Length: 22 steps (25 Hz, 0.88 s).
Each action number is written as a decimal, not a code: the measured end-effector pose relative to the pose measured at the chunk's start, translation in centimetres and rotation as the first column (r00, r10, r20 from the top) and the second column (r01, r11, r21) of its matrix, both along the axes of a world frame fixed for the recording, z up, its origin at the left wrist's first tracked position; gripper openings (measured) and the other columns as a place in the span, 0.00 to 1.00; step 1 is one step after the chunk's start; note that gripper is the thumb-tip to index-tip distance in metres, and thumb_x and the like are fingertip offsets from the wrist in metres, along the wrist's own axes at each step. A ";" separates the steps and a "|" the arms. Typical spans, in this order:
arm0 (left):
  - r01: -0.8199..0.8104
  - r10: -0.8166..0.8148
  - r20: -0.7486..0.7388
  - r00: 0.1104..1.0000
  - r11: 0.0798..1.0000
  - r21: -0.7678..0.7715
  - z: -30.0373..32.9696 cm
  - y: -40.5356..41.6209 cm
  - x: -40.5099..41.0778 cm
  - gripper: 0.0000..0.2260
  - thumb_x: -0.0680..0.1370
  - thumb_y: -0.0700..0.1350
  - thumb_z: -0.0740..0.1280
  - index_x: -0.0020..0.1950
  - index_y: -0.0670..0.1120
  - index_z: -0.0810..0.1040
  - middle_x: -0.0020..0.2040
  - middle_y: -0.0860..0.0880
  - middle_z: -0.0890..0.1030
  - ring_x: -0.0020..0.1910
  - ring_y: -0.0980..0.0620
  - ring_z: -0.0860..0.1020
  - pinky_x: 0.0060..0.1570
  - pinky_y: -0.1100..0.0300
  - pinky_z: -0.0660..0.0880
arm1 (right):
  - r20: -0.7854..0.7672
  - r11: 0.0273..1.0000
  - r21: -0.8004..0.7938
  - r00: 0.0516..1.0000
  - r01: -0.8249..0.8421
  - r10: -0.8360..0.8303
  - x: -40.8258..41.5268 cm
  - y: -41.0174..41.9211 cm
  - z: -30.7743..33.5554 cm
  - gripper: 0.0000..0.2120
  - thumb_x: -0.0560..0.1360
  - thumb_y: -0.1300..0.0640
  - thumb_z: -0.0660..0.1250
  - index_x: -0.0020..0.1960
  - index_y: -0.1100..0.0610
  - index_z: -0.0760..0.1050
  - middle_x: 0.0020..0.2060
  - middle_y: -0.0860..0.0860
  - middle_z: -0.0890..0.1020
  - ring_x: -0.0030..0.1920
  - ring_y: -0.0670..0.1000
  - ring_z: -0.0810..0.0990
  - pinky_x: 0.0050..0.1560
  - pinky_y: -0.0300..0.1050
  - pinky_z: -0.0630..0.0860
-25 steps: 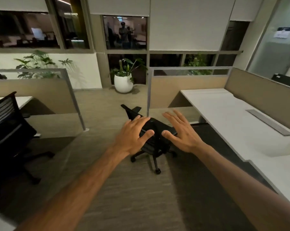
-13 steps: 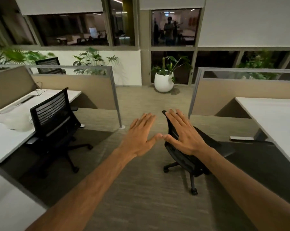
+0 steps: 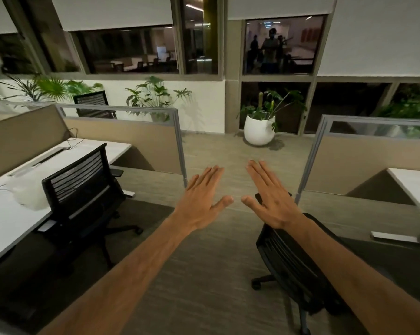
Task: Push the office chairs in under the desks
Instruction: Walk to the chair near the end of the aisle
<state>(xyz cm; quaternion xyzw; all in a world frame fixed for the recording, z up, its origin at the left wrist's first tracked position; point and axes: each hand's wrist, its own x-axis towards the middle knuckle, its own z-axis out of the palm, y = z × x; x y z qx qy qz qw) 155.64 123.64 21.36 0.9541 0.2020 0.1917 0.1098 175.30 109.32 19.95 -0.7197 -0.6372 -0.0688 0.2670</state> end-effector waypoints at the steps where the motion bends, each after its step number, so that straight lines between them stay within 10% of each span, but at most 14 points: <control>1: 0.015 -0.015 -0.001 1.000 1.000 -0.003 -0.2 1.1 1.4 0.40 0.79 0.73 0.48 0.84 0.50 0.46 0.84 0.51 0.49 0.82 0.54 0.45 0.81 0.46 0.46 | -0.003 1.000 0.000 1.000 0.018 -0.018 1.3 1.0 -0.4 0.41 0.80 0.28 0.48 0.83 0.50 0.43 0.83 0.47 0.45 0.81 0.45 0.36 0.80 0.53 0.43; 14: 0.351 -0.353 -0.102 0.930 0.936 -0.038 -3.4 19.9 26.1 0.37 0.81 0.70 0.50 0.84 0.51 0.47 0.84 0.50 0.50 0.82 0.53 0.47 0.80 0.51 0.43 | -0.098 0.929 -0.085 0.925 0.361 -0.368 19.3 11.9 -4.4 0.43 0.79 0.26 0.45 0.84 0.51 0.43 0.83 0.47 0.43 0.81 0.46 0.37 0.81 0.56 0.42; 22: 0.578 -0.592 -0.173 0.787 0.806 -0.129 -10.0 17.0 40.8 0.36 0.80 0.72 0.46 0.83 0.55 0.47 0.84 0.53 0.51 0.82 0.54 0.48 0.79 0.51 0.44 | -0.147 0.767 -0.225 0.757 0.601 -0.637 26.8 6.0 -7.5 0.41 0.78 0.25 0.45 0.83 0.46 0.42 0.82 0.43 0.42 0.80 0.41 0.35 0.80 0.52 0.40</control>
